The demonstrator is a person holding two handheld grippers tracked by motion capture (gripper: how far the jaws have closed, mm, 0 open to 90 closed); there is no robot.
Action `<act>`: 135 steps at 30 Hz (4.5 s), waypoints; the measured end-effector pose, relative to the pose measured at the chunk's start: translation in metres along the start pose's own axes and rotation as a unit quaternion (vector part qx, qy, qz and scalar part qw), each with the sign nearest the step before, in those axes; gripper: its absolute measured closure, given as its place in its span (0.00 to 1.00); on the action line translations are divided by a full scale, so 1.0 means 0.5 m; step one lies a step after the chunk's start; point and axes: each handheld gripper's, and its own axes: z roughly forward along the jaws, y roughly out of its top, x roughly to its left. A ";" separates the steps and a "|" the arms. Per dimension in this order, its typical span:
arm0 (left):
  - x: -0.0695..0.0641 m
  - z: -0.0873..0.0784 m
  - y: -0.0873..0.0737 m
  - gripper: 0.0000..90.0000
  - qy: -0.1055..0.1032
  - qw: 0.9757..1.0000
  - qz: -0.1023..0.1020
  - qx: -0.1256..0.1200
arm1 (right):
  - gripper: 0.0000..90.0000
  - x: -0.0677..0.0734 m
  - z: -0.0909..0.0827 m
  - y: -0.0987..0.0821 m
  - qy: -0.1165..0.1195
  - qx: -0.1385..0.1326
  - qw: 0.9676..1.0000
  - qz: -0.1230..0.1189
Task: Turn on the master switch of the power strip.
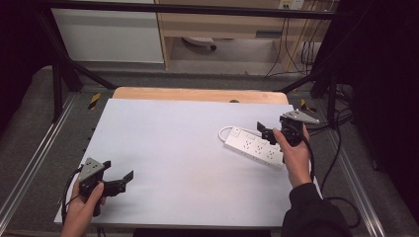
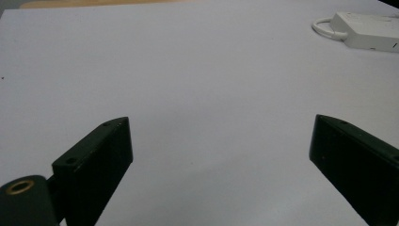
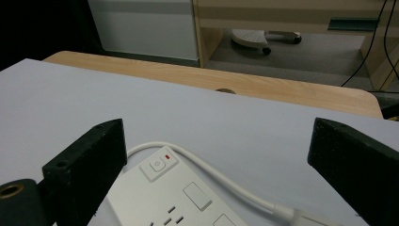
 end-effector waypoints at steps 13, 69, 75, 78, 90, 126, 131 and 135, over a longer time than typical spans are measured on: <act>0.002 -0.002 0.000 0.07 0.000 1.000 -0.005 -0.004 | 0.13 0.006 0.042 0.008 -0.003 0.005 1.000 -0.002; 0.004 -0.007 0.001 0.07 -0.001 1.000 -0.008 -0.010 | 0.96 0.026 0.119 0.001 -0.019 0.007 0.999 -0.028; 0.003 -0.007 0.001 0.07 -0.002 1.000 -0.008 -0.010 | 0.99 0.030 0.124 0.000 -0.016 0.012 0.999 -0.029; 0.004 -0.008 0.001 0.07 -0.001 1.000 -0.007 -0.009 | 1.00 0.030 0.127 -0.002 -0.014 0.014 0.999 -0.031; 0.004 -0.007 0.001 0.07 -0.002 1.000 -0.009 -0.010 | 1.00 0.028 0.135 -0.007 -0.014 0.026 0.999 -0.027; 0.004 -0.006 0.000 0.07 -0.004 1.000 -0.007 -0.006 | 1.00 0.038 0.165 -0.039 -0.004 0.104 0.994 -0.039; 0.004 -0.006 0.000 0.07 -0.004 1.000 -0.006 -0.006 | 1.00 0.047 0.172 -0.043 0.001 0.109 0.993 -0.042; 0.004 -0.006 0.000 0.07 -0.004 1.000 -0.007 -0.005 | 1.00 0.057 0.179 -0.047 0.005 0.111 0.993 -0.042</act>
